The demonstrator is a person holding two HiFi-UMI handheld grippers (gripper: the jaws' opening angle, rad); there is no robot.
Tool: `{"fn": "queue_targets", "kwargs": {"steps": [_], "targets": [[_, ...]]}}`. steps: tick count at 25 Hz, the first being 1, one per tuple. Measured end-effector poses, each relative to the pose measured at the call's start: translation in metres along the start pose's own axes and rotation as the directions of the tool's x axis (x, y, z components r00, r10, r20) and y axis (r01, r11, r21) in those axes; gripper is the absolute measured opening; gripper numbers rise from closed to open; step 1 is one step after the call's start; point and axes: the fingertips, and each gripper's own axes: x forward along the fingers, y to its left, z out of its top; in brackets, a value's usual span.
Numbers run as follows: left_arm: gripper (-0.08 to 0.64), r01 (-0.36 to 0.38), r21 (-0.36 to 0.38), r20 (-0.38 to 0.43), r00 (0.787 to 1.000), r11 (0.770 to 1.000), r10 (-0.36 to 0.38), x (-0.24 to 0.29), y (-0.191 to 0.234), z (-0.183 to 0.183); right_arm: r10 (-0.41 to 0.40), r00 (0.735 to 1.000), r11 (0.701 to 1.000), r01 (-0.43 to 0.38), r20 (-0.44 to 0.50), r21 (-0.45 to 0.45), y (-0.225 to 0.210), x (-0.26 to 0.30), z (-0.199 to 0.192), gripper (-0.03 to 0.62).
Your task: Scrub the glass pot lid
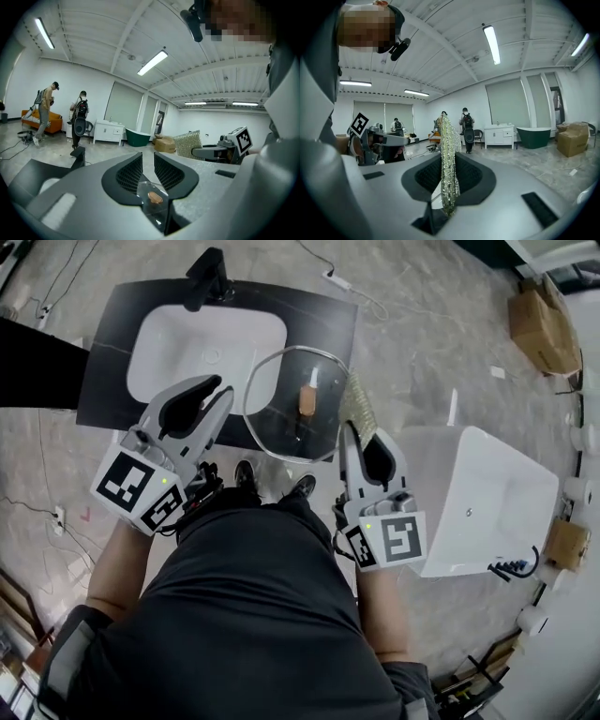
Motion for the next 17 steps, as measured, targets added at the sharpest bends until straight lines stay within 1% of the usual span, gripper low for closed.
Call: {"fn": "queue_targets", "kwargs": {"steps": [2, 7, 10, 17], "targets": [[0.078, 0.021, 0.0, 0.002, 1.0, 1.0, -0.021, 0.003, -0.019, 0.002, 0.032, 0.999, 0.999, -0.032, 0.009, 0.011, 0.0, -0.007, 0.006, 0.061], [0.078, 0.063, -0.031, 0.009, 0.998, 0.998, -0.062, 0.022, -0.056, 0.018, 0.1, 0.994, 0.994, -0.102, 0.037, 0.045, -0.01, -0.023, 0.025, 0.061], [0.078, 0.073, -0.013, 0.001, 0.997, 0.997, -0.073, 0.031, -0.072, 0.021, 0.141, 0.989, 0.989, -0.143, 0.042, 0.045, -0.013, -0.033, 0.027, 0.061], [0.078, 0.06, -0.041, -0.005, 0.998, 0.997, -0.061, 0.049, -0.085, 0.016, 0.157, 0.985, 0.983, -0.163, 0.067, 0.083, -0.029, -0.036, 0.026, 0.061]]}}
